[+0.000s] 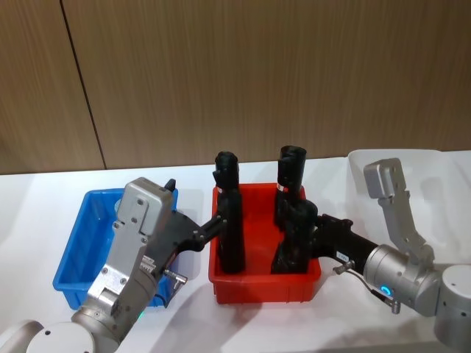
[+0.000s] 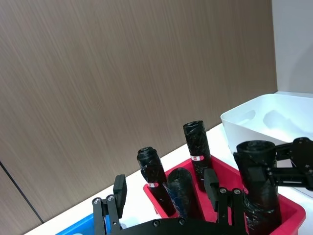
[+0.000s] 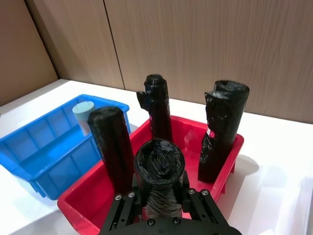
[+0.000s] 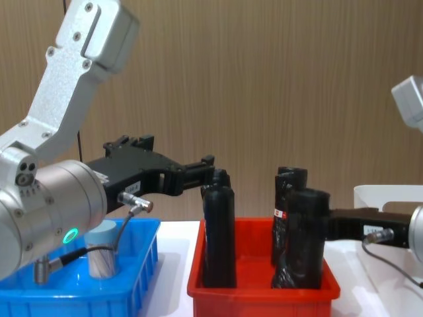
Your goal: Pick the cotton swabs from the blue box and place them into the white box.
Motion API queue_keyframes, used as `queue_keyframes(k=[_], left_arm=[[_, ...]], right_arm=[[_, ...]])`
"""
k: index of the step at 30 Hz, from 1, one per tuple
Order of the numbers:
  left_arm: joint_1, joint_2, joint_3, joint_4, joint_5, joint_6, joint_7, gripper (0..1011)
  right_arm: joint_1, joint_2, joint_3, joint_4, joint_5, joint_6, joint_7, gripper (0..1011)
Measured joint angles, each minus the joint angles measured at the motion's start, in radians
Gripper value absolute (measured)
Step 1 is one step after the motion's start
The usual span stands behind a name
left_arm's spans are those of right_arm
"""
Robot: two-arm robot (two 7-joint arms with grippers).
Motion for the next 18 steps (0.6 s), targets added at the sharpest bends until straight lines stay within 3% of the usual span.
queue_keyframes(k=[18], left_arm=[[0.000,0.000,0.000,0.000,0.000,0.000,0.000,1003]], right_arm=[[-0.002,0.037,0.038,-0.146,0.014,0.014,-0.056,352]])
